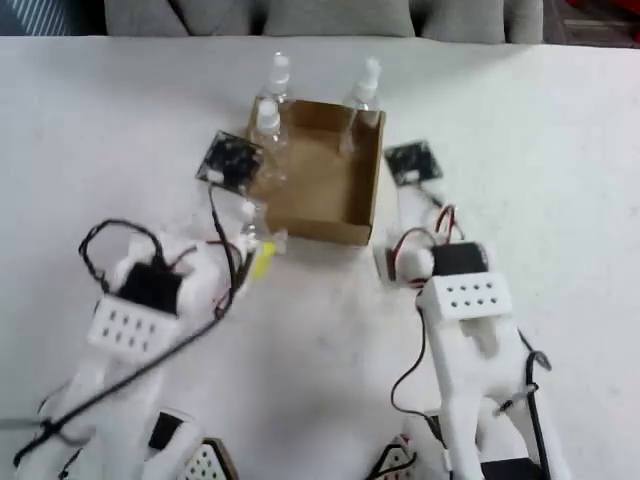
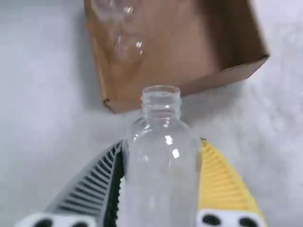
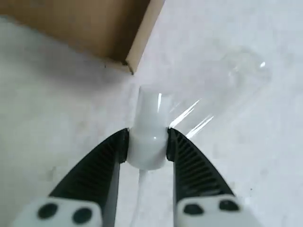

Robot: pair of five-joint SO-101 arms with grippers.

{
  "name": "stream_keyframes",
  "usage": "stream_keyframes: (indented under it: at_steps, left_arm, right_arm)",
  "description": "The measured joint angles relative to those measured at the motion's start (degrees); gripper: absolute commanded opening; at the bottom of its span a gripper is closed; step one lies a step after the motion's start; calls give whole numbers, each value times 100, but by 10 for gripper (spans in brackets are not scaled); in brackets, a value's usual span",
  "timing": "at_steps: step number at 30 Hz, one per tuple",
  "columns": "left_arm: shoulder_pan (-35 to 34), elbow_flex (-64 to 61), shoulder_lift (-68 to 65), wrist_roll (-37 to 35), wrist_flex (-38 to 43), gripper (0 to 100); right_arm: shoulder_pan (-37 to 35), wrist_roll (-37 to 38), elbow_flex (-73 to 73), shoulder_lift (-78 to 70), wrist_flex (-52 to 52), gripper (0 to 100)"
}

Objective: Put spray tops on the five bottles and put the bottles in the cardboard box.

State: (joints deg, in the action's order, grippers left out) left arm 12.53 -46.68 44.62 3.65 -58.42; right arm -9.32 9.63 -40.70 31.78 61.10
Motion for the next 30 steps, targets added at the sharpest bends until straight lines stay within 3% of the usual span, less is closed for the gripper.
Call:
stream_keyframes:
  at_steps: [6,12,16,30]
  left_arm:
    - [571,-132,1178,0,26,23]
    - [774,-1275,1811,0,1081,23]
    - [765,-2215,2435,0,1705,23]
    - [774,-3393,4651,0,1767,22]
  right_arm:
    - [70,-9,1169,0,70,17]
    - [0,-9,2391,273,70,17]
    - [-422,-9,2945,862,-35,17]
    - [-2004,-9,3051,1415,-3314,17]
